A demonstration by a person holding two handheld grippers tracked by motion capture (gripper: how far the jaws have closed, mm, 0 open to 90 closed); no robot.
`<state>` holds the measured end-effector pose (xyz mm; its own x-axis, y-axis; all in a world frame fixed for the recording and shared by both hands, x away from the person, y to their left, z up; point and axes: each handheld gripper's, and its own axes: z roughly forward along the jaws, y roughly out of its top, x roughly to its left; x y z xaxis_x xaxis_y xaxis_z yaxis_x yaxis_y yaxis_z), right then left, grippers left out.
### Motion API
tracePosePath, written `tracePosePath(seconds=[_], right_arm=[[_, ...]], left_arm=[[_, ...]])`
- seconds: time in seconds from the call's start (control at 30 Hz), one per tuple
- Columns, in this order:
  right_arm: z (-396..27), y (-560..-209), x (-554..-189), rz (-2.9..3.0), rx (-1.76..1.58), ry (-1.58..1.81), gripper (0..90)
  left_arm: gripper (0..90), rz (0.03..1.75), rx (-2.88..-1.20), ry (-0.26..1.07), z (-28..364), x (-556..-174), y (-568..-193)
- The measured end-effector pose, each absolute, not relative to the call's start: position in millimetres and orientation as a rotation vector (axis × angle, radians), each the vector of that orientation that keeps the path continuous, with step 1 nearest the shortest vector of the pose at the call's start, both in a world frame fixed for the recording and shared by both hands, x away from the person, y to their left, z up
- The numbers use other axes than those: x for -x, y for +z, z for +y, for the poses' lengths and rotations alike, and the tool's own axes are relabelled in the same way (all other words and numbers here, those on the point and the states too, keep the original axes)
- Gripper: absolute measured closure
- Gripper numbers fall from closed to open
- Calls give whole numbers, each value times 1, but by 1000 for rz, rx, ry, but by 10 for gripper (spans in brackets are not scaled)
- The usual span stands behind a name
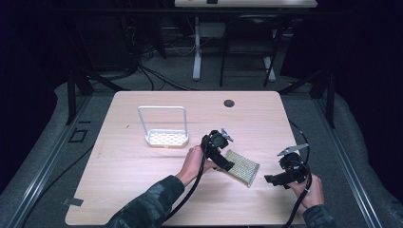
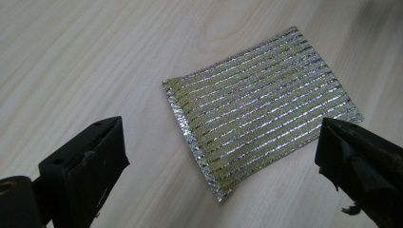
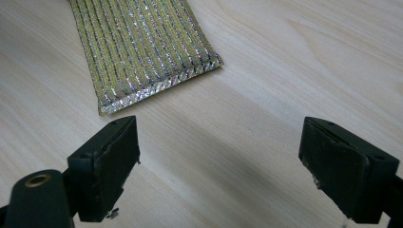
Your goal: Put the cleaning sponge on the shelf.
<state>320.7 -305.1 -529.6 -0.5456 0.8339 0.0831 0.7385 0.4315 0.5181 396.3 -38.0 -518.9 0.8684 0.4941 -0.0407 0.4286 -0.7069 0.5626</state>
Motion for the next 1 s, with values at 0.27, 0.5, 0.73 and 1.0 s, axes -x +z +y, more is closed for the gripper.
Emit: tracePosePath(seconds=[0.27, 0.5, 0.73, 1.0], right_arm=[[-305, -530, -321, 2497, -1389, 763, 131], [-306, -529, -320, 2496, -1392, 769, 132], [-306, -529, -320, 2495, -1386, 773, 133], [-304, -529, -320, 2500, -1379, 761, 134]], left_arm=[[67, 679, -2499, 118, -58, -405, -533], [108, 688, -2540, 85, -71, -409, -545], [166, 709, -2546, 36, -71, -411, -554], [239, 747, -2535, 4, -68, -411, -556]])
